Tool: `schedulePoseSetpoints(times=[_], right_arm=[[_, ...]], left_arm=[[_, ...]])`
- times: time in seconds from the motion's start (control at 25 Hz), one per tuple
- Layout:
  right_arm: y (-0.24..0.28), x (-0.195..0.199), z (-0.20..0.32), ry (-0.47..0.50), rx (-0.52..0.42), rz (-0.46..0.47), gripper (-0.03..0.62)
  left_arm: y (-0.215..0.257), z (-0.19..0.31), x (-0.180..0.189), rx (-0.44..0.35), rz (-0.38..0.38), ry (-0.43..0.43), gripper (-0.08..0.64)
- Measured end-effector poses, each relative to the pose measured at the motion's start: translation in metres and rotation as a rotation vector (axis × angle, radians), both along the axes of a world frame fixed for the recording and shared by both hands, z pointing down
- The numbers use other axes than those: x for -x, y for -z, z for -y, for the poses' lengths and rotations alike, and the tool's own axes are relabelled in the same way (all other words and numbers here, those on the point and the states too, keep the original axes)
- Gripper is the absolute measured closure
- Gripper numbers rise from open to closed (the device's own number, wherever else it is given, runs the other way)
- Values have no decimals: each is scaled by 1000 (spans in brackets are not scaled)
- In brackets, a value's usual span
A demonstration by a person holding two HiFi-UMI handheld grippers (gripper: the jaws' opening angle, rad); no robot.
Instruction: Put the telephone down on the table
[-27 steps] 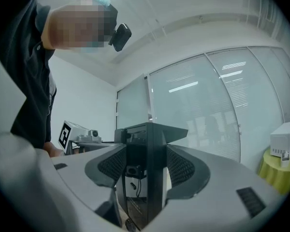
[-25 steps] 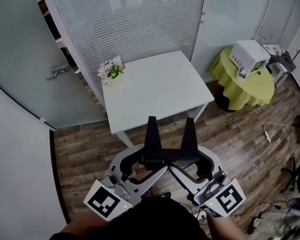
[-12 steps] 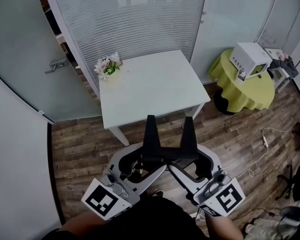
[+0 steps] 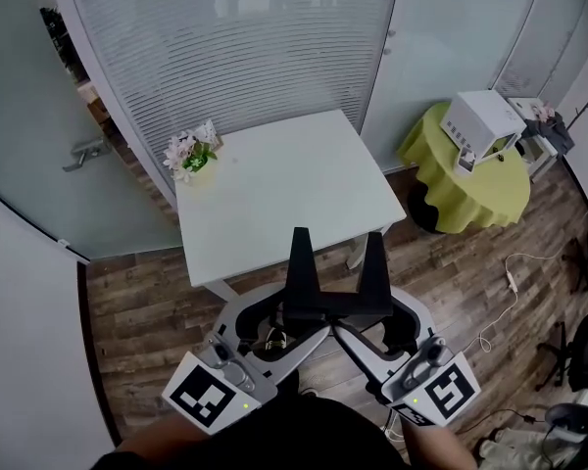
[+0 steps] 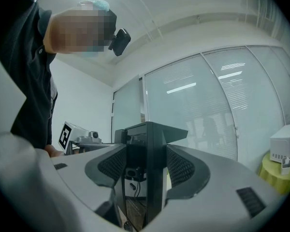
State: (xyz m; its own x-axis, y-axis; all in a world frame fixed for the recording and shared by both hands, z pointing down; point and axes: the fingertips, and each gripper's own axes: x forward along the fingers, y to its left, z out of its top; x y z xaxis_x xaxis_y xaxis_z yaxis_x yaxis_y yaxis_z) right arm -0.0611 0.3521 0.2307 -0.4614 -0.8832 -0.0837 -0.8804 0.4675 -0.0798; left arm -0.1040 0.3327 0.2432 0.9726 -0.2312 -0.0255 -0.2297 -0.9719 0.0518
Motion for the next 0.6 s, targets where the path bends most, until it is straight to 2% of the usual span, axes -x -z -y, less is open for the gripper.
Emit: schedulePoseSetpoints(times=[0.32,0.6], right_arm=[[-4,-4,92,-43,11,3,319],[-7,2,148,-66,24,-1,319]], left_arm=[[-5,93,-4,2,17,-42,314],[-8,150,1,16,7,-61,314]])
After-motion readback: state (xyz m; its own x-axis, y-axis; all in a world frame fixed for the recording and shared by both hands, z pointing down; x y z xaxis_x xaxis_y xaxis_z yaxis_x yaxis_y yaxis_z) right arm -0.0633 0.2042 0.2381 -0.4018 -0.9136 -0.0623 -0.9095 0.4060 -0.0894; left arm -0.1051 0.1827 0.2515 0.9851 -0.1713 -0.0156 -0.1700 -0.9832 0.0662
